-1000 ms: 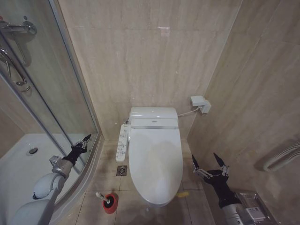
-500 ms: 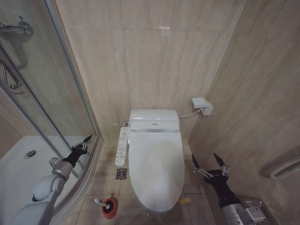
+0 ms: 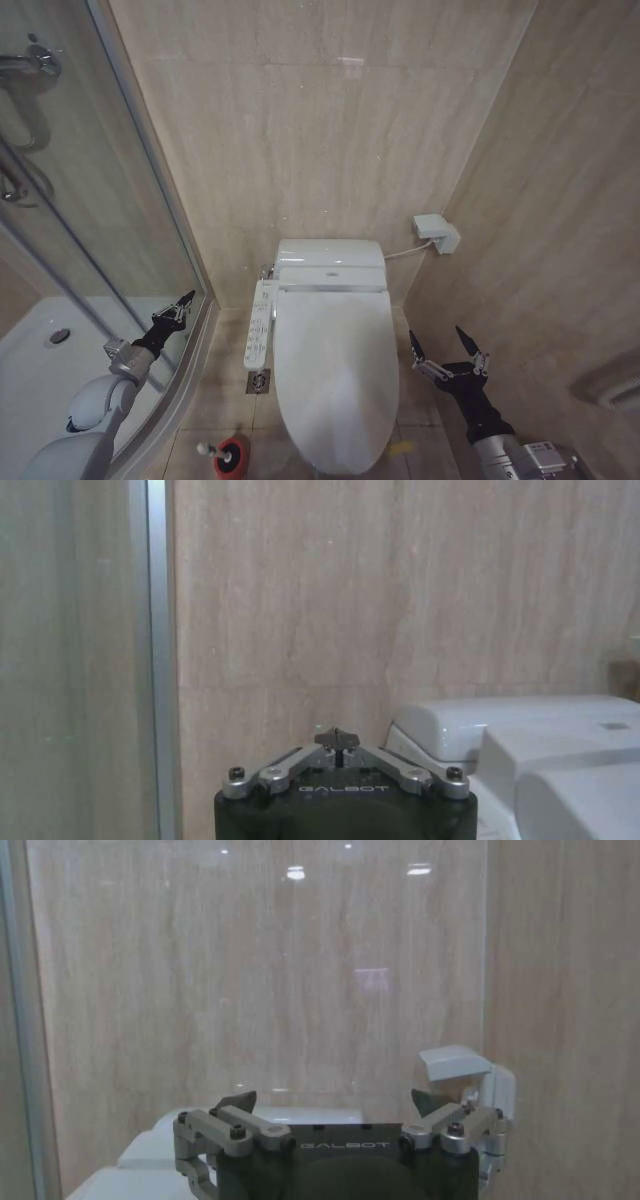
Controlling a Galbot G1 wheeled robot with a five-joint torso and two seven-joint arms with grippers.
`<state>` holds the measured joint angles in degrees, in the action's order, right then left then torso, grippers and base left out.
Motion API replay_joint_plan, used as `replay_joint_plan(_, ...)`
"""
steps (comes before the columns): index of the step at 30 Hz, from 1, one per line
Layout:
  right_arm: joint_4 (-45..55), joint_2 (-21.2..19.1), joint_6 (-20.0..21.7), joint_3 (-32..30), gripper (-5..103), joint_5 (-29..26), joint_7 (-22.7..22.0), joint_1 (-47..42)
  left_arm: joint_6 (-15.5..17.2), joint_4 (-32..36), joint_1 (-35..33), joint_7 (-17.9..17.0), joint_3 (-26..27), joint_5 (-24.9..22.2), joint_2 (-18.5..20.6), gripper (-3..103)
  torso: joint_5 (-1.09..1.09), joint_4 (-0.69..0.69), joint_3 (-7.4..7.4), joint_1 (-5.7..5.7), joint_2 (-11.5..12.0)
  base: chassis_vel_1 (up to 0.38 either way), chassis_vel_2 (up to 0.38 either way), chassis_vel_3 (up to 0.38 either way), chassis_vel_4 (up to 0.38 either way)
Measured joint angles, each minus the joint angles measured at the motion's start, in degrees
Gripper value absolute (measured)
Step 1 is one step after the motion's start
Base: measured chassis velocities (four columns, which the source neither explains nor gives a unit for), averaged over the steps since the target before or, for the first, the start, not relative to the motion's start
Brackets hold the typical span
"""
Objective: Open the toilet lid, clean the toilet bowl with a toilet brush, close the toilet lid, and flush.
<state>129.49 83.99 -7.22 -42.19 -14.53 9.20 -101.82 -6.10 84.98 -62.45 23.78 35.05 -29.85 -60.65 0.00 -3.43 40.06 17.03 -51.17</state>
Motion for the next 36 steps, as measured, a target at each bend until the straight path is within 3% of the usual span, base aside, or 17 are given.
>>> replay_joint_plan(20, 0.0, 0.0, 0.0, 0.01, 100, 0.0, 0.0, 0.0, -3.93, -5.33, 2.04, 3.26, -1.73, 0.19, -0.16, 0, 0.0, 0.03, -0.01, -0.02, -0.01, -0.035, 0.039, 0.032, -0.029)
replay_joint_plan(36, 0.0, 0.0, 0.0, 0.0, 100, 0.0, 0.0, 0.0, -4.68, -13.37, 11.34, 2.84, -11.74, -1.56, 0.76, 0, 0.0, 0.02, 0.0, 0.0, 0.0, 0.0, 0.0, 0.0, 0.0)
